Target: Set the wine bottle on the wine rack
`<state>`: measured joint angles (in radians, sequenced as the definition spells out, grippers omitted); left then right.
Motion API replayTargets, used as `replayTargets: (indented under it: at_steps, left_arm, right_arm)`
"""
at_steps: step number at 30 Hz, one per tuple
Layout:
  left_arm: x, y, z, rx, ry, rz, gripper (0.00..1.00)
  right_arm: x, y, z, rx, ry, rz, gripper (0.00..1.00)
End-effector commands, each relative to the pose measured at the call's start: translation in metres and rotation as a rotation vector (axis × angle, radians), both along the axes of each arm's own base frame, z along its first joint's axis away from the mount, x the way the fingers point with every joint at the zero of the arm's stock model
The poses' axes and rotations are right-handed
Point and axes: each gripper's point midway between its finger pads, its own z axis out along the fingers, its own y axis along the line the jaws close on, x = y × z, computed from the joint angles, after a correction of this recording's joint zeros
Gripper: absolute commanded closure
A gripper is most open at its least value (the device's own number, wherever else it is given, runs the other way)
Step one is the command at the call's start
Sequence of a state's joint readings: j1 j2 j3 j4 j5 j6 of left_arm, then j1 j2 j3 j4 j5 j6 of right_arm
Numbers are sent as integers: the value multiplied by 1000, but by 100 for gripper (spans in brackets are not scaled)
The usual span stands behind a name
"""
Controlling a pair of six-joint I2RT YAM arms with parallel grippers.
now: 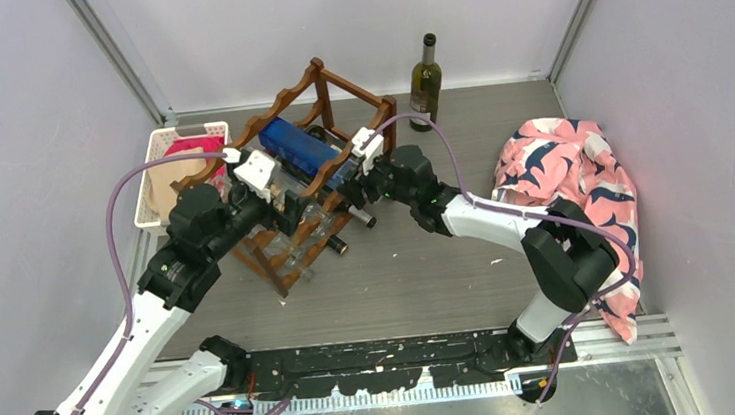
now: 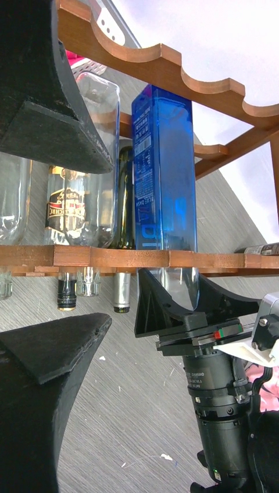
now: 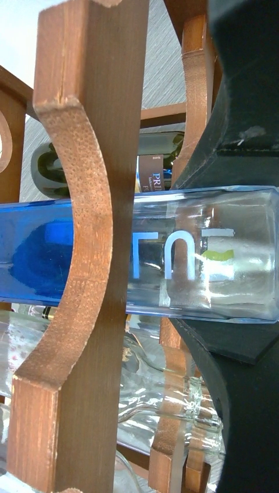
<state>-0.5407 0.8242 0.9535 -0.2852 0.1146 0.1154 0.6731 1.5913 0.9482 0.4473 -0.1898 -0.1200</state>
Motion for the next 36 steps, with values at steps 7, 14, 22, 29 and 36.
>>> replayTargets:
  at_steps: [7, 14, 22, 29, 36]
  left_arm:
    - [4, 0, 18, -29, -66, 0, 11]
    - [4, -1, 16, -26, -65, -3, 11]
    - [4, -1, 16, -23, -67, -4, 11]
    - [4, -1, 16, -23, -68, -4, 11]
    - [4, -1, 17, -24, -70, -5, 11]
  right_arm:
    - [29, 10, 125, 278, -290, -56, 98]
    - [30, 16, 114, 237, -249, -62, 93]
    - [28, 16, 106, 212, -209, -74, 75]
    - [26, 18, 103, 183, -196, -79, 53]
    - [25, 18, 103, 182, -195, -83, 35]
